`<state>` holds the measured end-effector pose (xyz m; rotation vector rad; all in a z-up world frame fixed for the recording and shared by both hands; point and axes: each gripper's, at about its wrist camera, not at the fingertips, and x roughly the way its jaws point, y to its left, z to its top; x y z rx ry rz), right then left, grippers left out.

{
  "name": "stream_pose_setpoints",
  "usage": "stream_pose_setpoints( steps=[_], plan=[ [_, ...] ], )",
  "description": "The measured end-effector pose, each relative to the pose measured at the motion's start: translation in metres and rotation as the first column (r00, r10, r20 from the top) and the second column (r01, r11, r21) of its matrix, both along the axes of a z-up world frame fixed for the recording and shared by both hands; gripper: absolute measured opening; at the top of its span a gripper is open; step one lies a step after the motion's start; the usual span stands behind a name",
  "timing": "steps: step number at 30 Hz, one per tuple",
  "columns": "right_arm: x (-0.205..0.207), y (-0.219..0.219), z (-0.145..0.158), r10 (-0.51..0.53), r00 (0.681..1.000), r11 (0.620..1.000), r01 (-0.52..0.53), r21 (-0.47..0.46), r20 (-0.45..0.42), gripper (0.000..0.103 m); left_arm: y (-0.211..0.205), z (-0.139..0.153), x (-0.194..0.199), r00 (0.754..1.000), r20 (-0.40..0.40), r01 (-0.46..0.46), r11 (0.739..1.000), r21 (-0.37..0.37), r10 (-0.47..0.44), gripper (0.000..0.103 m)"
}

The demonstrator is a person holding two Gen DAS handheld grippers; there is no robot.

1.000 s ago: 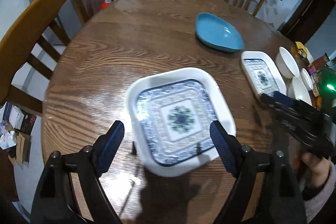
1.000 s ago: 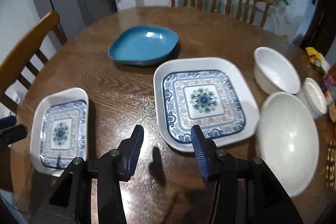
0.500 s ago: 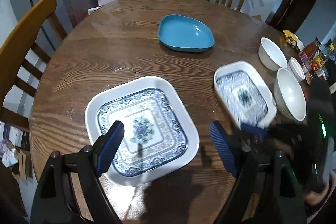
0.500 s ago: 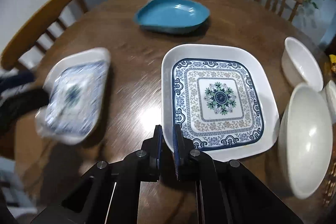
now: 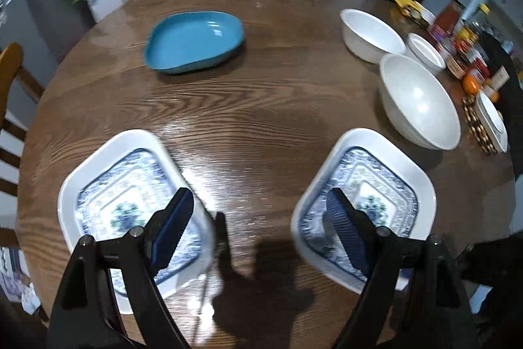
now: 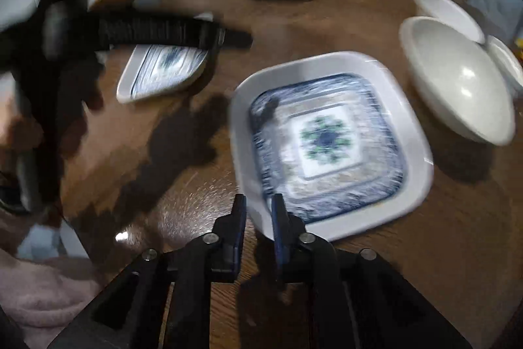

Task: Organize plates and bowls
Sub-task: 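Grasp the large patterned plate rim with the left tool while the right tool grasps the smaller patterned plate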

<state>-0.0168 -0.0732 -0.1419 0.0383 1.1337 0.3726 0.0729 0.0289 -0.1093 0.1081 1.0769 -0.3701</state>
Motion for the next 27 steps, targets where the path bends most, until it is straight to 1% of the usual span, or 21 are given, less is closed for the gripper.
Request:
stream_pose_setpoints(
  steps=[1,2,3,4,5,7,9,12,13,15,16,17,19,20,21,23,24,27],
  plan=[
    [0.0,-0.008,0.002,-0.046,0.999,0.999,0.046,0.03,0.002,0.026,-0.005,-0.004,0.0,1.0,-0.015,0.016,1.0,-0.007,-0.016,0.083],
    [0.0,-0.016,0.002,-0.093,0.996,0.994,0.093,0.052,-0.002,0.038,-0.007,-0.007,0.0,0.999,-0.025,0.024,1.0,-0.004,-0.024,0.083],
    [0.003,-0.022,0.001,-0.129,0.992,0.99,0.129,0.06,-0.007,0.047,-0.011,-0.01,0.0,0.999,-0.033,0.031,1.0,0.004,-0.031,0.083],
    [0.005,-0.03,-0.002,-0.183,0.983,0.981,0.184,0.063,-0.018,0.049,-0.015,-0.015,0.0,0.998,-0.044,0.042,0.999,0.015,-0.041,0.083],
    [0.006,-0.037,-0.007,-0.238,0.971,0.968,0.24,0.068,-0.036,0.05,-0.017,-0.018,0.0,0.998,-0.052,0.048,0.999,0.021,-0.047,0.082],
    [0.012,-0.052,-0.017,-0.325,0.942,0.937,0.333,0.111,-0.084,0.05,-0.021,-0.022,-0.001,0.997,-0.058,0.061,0.998,0.029,-0.06,0.082],
    [0.016,-0.055,-0.024,-0.358,0.927,0.917,0.372,0.146,-0.111,0.05,-0.026,-0.025,-0.003,0.996,-0.057,0.072,0.997,0.038,-0.069,0.082],
    [0.024,-0.053,-0.029,-0.383,0.916,0.903,0.398,0.16,-0.117,0.05,-0.03,-0.031,-0.004,0.995,-0.058,0.078,0.995,0.059,-0.075,0.08],
    [0.026,-0.052,-0.031,-0.388,0.914,0.9,0.404,0.165,-0.122,0.05,-0.031,-0.033,-0.003,0.995,-0.059,0.079,0.995,0.067,-0.075,0.078],
    [0.029,-0.056,-0.032,-0.396,0.909,0.895,0.414,0.164,-0.131,0.05,-0.033,-0.038,-0.003,0.995,-0.067,0.085,0.993,0.082,-0.079,0.058],
    [0.034,-0.056,-0.032,-0.402,0.907,0.893,0.418,0.164,-0.126,0.05,-0.034,-0.041,-0.003,0.994,-0.077,0.087,0.992,0.088,-0.08,0.054],
    [0.035,-0.055,-0.032,-0.405,0.906,0.893,0.421,0.158,-0.123,0.05,-0.035,-0.042,-0.004,0.994,-0.08,0.085,0.992,0.091,-0.078,0.05],
    [0.035,-0.053,-0.032,-0.41,0.905,0.898,0.422,0.126,-0.11,0.045,-0.036,-0.041,-0.004,0.994,-0.077,0.084,0.993,0.077,-0.078,0.041],
    [0.037,-0.05,-0.032,-0.411,0.906,0.901,0.421,0.109,-0.103,0.039,-0.038,-0.041,-0.005,0.994,-0.075,0.086,0.994,0.073,-0.081,0.033],
    [0.034,-0.055,-0.032,-0.412,0.906,0.902,0.42,0.097,-0.098,0.032,-0.04,-0.041,-0.006,0.994,-0.069,0.089,0.993,0.074,-0.083,0.028],
    [0.029,-0.063,-0.032,-0.413,0.906,0.903,0.421,0.089,-0.095,0.026,-0.043,-0.041,-0.009,0.995,-0.052,0.091,0.992,0.093,-0.086,0.028],
    [0.026,-0.068,-0.03,-0.417,0.905,0.904,0.423,0.064,-0.082,0.023,-0.043,-0.041,-0.01,0.995,-0.052,0.089,0.992,0.091,-0.085,0.028],
    [0.023,-0.07,-0.03,-0.421,0.905,0.904,0.424,0.055,-0.065,0.021,-0.041,-0.041,-0.013,0.996,-0.052,0.082,0.993,0.089,-0.078,0.027]
  ],
)
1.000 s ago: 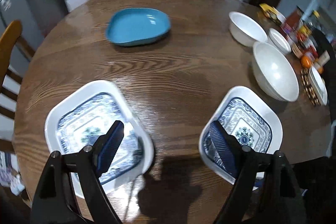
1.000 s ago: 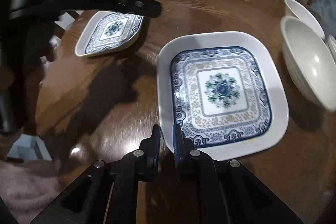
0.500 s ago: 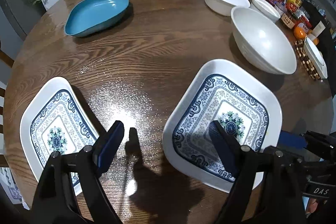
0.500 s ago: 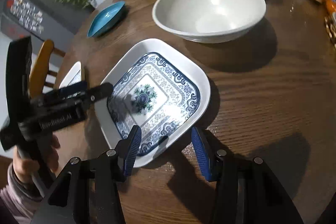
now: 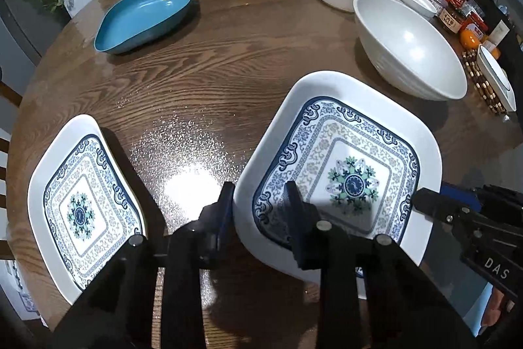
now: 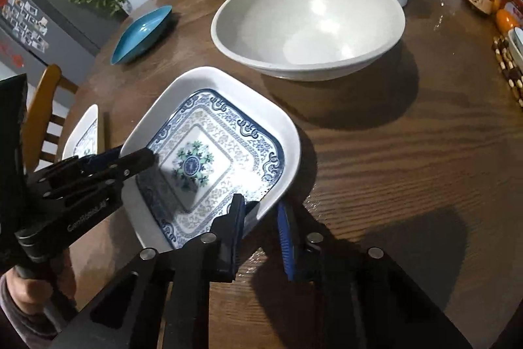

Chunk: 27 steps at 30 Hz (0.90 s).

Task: Organize plates and bowls

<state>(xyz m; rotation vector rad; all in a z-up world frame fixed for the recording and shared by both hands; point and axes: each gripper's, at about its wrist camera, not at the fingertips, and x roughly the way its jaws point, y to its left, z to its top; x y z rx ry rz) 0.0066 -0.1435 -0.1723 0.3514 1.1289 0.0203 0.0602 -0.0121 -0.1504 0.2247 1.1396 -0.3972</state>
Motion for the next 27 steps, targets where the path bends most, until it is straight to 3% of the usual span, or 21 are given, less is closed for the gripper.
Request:
stream_pose_setpoints(
  steps=[7,16,27],
  plan=[
    [-0.008,0.005,0.006,0.021,1.0,1.0,-0.021,0.007,0.014,0.02,0.01,0.019,-0.011,0.998,0.055,-0.038,0.999,-0.001,0.038,0.027],
    [-0.001,0.034,0.043,0.095,0.991,0.996,-0.095,-0.004,0.096,0.02,0.048,0.059,-0.025,0.981,0.137,-0.129,0.991,-0.04,0.134,0.027],
    [0.034,0.101,0.072,0.265,0.95,0.964,-0.258,-0.062,0.163,0.02,0.119,0.076,-0.03,0.934,0.149,-0.316,0.945,-0.081,0.325,0.027]
  ],
)
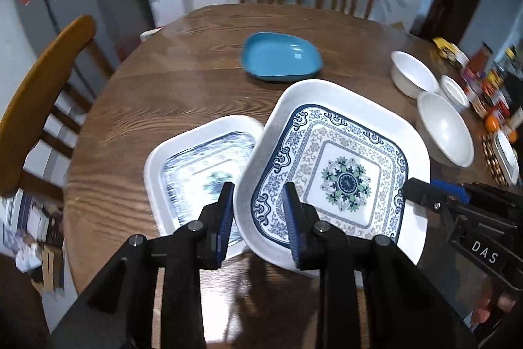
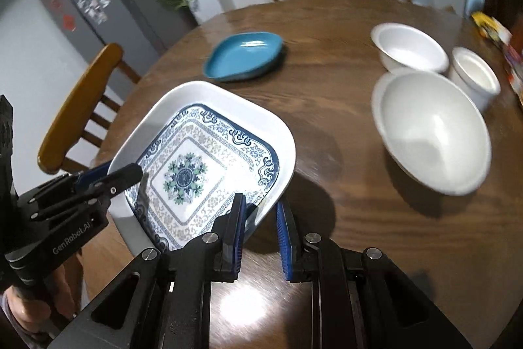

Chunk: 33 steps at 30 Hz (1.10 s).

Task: Organize plates and bowls

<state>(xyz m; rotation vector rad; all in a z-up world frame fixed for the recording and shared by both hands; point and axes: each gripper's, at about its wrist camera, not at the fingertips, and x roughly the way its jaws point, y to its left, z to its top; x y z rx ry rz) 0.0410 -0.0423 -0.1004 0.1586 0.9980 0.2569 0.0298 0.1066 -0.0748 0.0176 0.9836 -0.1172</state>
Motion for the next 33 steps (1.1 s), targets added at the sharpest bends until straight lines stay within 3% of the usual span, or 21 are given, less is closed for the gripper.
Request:
stream_pose_setpoints(
  steps=[7,17,33],
  plan=[
    [0.027,0.045,-0.005,0.113,0.994,0.993,-0.113,-0.032,-0.004,0.02,0.042,-0.013,0.005,0.991,-0.045,-0.129,0.992,-0.017,0.128,0.026],
    [0.063,0.091,-0.027,0.247,0.968,0.964,-0.25,-0.092,-0.038,0.02,0.075,-0.039,0.011,0.965,-0.107,-0.242,0.97,-0.025,0.238,0.026],
    [0.088,0.108,-0.038,0.361,0.931,0.911,-0.365,-0.194,-0.057,0.02,0.067,-0.058,0.005,0.952,-0.197,-0.246,0.969,-0.037,0.234,0.025]
  ],
)
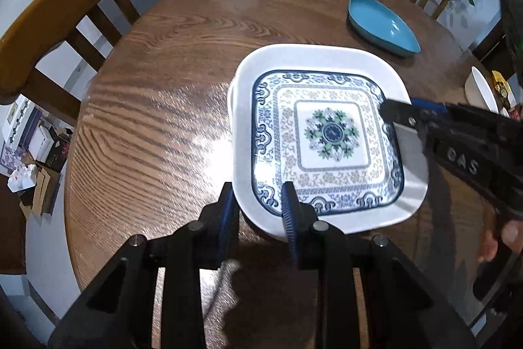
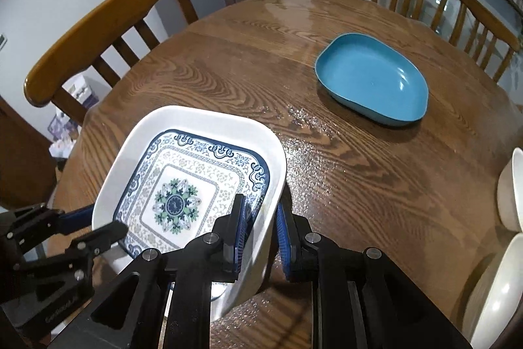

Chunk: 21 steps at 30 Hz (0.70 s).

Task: Organize plates and bowls

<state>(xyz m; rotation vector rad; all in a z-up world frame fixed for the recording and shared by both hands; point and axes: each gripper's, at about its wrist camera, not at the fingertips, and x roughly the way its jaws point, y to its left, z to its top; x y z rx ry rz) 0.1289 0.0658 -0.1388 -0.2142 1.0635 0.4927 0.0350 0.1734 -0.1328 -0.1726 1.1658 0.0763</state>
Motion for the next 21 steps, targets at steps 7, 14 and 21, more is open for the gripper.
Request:
stream_pose_setpoints(
  steps=[7,14,21],
  plan=[
    [0.004,0.004,-0.005,0.01,1.0,1.0,-0.01,-0.012,0.001,0.02,-0.001,-0.003,-0.003,1.0,-0.011,-0.002,1.0,0.002,0.002,0.025],
    [0.001,0.003,-0.002,-0.007,1.0,1.0,0.007,0.008,0.006,0.02,-0.001,0.002,-0.004,1.0,0.007,-0.011,1.0,0.018,0.011,0.027],
    [-0.001,-0.004,0.006,-0.031,0.999,0.999,0.031,0.032,0.019,0.02,-0.002,0.016,-0.007,0.998,0.059,-0.005,0.999,0.054,0.002,0.028]
  ],
)
